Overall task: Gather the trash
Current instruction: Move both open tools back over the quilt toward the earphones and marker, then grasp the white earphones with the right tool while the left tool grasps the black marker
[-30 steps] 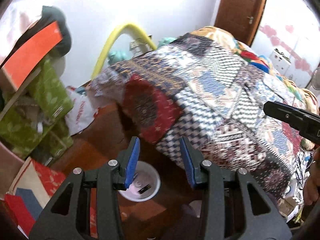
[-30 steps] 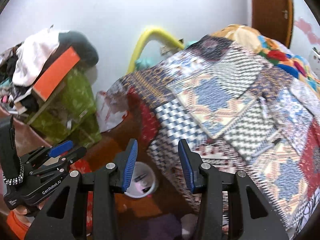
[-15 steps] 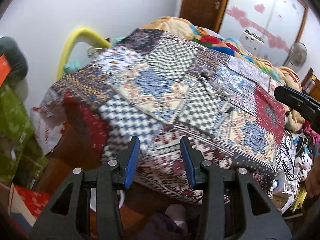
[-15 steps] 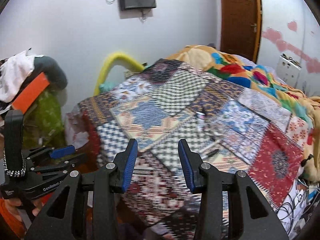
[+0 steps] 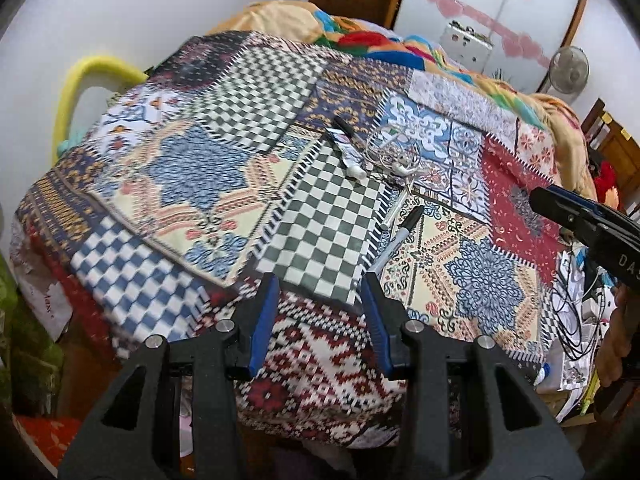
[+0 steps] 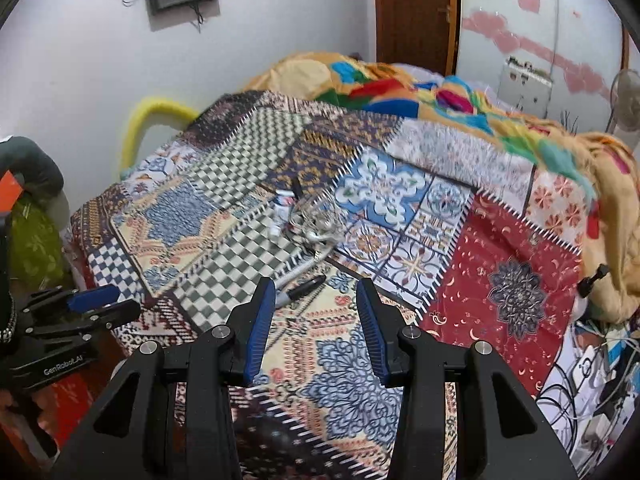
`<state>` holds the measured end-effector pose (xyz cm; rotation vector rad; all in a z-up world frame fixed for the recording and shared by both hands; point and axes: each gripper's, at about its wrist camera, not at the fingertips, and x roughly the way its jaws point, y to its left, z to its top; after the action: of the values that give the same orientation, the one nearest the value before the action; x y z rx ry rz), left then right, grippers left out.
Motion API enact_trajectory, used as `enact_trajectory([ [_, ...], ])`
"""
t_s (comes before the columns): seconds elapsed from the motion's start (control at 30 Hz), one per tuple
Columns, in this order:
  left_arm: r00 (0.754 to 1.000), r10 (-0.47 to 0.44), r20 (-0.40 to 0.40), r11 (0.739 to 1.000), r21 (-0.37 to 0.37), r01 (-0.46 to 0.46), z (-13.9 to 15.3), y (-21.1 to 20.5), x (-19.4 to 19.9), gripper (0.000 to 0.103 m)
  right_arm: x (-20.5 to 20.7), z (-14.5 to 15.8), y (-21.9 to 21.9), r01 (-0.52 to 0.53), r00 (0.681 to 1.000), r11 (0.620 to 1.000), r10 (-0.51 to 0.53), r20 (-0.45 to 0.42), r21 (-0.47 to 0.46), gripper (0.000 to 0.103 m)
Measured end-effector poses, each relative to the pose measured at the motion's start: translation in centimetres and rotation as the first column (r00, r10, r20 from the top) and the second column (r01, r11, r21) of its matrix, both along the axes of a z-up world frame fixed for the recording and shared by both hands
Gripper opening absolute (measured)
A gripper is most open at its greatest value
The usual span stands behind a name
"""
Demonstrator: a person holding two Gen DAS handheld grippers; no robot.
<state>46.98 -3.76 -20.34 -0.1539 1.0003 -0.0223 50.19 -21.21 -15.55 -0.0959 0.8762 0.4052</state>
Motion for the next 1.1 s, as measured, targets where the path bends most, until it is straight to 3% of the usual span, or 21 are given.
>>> enact_trajectory([
  [0.07, 1.0, -0.007, -0.006, 1.0, 0.01, 0.007, -0.8, -0.4, 1.1, 0.052, 1.2, -0.8, -0.5, 0.003, 0.999, 1.0, -0.002, -0.036, 0.02, 0.065],
  [0.1, 1.0, -0.006, -0.012, 1.0, 0.016, 0.006, -1.3, -0.5, 1.7, 0.057, 1.7, -1.1, -0.7, 0.006, 0.999, 1.0, -0.005, -0.038, 0.029, 0.067],
  [0.4, 0.999, 0.004, -0.053, 1.0, -0.015, -0.005, -4.8, 0.3, 5.8, 0.06, 8.3, -4.4, 1.7, -0.041, 0.995, 0.999, 0.043, -0.094, 0.033, 0.067],
  [0.57, 0.998, 0.022, -0.051, 0.998, -0.055, -0.025, -5.7, 0.9, 7.4, 0.06, 11.8, -7.7, 4.2, -0.104, 0.98, 0.995, 0.103, -0.168, 0.004, 0.067],
  [0.7, 0.998, 0.021, -0.053, 0.996, -0.081, -0.025, -6.2, 0.8, 8.2, 0.06, 14.0, -10.2, 5.0, -0.093, 0.968, 0.996, 0.089, -0.234, -0.007, 0.066],
  [0.73, 0.998, 0.016, -0.052, 0.996, -0.087, -0.021, -6.3, 0.7, 8.3, 0.06, 14.5, -10.7, 5.0, -0.08, 0.964, 0.997, 0.079, -0.255, 0.008, 0.064],
  [0.8, 0.999, -0.007, -0.053, 0.995, -0.102, 0.002, -6.5, 0.4, 8.3, 0.06, 15.1, -11.3, 4.9, -0.066, 0.957, 0.998, 0.069, -0.283, 0.019, 0.039],
  [0.87, 0.998, -0.029, -0.064, 0.994, -0.111, 0.022, -6.7, -0.1, 8.3, 0.06, 15.2, -11.0, 4.6, -0.045, 0.959, 0.999, 0.048, -0.279, 0.016, 0.029],
  [0.97, 0.996, -0.056, -0.07, 0.992, -0.119, 0.048, -6.9, -1.0, 8.0, 0.06, 14.7, -10.0, 3.8, -0.034, 0.963, 0.997, 0.05, -0.265, 0.066, 0.028],
  [1.1, 0.991, -0.103, -0.079, 0.989, -0.117, 0.094, -7.0, -2.7, 7.6, 0.06, 13.6, -7.7, 2.6, -0.017, 0.981, 0.998, 0.029, -0.194, 0.061, 0.027],
])
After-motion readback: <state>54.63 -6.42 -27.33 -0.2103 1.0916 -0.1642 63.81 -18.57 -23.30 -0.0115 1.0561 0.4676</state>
